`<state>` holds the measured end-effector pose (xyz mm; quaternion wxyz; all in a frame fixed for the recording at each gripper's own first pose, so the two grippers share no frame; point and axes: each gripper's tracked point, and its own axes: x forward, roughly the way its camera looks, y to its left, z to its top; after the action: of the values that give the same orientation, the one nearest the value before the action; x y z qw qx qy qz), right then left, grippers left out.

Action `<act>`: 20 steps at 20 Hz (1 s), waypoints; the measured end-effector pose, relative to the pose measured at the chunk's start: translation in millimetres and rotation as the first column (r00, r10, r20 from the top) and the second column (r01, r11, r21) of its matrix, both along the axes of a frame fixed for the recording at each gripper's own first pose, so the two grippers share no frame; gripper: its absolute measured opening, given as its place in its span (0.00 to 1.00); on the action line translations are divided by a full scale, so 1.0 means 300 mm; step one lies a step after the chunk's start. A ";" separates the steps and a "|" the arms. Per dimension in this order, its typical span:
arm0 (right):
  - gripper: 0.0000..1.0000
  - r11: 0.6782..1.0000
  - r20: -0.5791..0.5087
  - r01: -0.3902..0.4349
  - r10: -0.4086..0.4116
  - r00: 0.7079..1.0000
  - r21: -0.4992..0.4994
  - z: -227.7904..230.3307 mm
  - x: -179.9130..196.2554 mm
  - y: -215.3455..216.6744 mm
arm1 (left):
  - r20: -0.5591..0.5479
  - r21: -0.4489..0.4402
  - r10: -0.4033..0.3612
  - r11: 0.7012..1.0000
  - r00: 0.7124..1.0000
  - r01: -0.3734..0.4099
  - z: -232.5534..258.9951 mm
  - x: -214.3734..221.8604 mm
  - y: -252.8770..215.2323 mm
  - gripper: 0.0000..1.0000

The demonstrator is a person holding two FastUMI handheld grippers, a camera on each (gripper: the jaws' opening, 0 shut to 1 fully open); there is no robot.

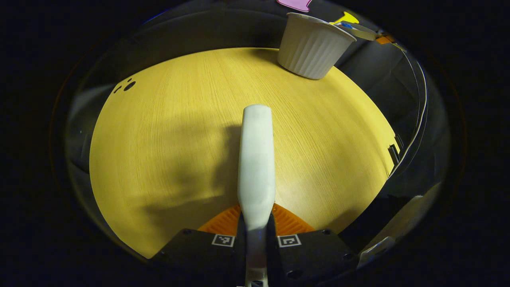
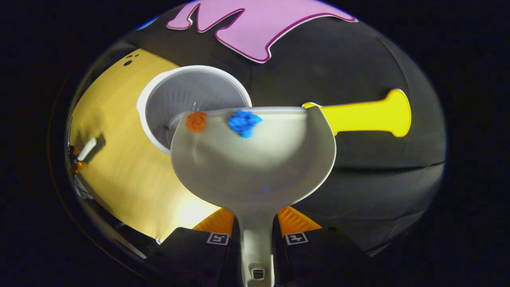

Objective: Pick up the small broom and dustpan from the desktop, sweep the trash into the dustpan with the broom, and then empty the trash into the garbage bin.

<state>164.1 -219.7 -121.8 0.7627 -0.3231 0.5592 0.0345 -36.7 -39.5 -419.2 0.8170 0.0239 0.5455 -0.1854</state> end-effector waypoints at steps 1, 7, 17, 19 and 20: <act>0.36 1.000 -0.015 -0.006 0.006 1.000 -0.008 -0.003 0.006 0.003 | 0.001 0.001 0.004 1.000 1.000 -0.004 0.000 0.001 0.002 0.25; 0.36 0.999 -0.081 -0.035 0.033 0.996 -0.021 -0.022 0.008 0.044 | 0.005 -0.002 0.013 1.000 1.000 -0.013 -0.005 0.000 0.001 0.25; 0.39 0.999 0.039 0.007 -0.009 0.999 0.053 0.045 -0.016 0.057 | 0.030 0.018 0.014 1.000 0.999 -0.015 -0.012 0.008 0.002 0.25; 0.33 0.994 0.081 0.024 -0.033 0.996 0.107 0.076 -0.047 0.073 | 0.031 0.024 0.015 1.000 0.999 -0.015 -0.013 0.007 0.001 0.24; 0.36 0.992 0.104 0.027 -0.040 0.994 0.123 0.095 -0.062 0.080 | 0.033 0.028 0.014 1.000 0.999 -0.015 -0.014 0.008 0.002 0.25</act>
<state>145.4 -195.8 -93.2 0.8102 -0.2679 0.5199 0.0384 -34.4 -39.0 -423.3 0.8269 0.0343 0.5346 -0.1712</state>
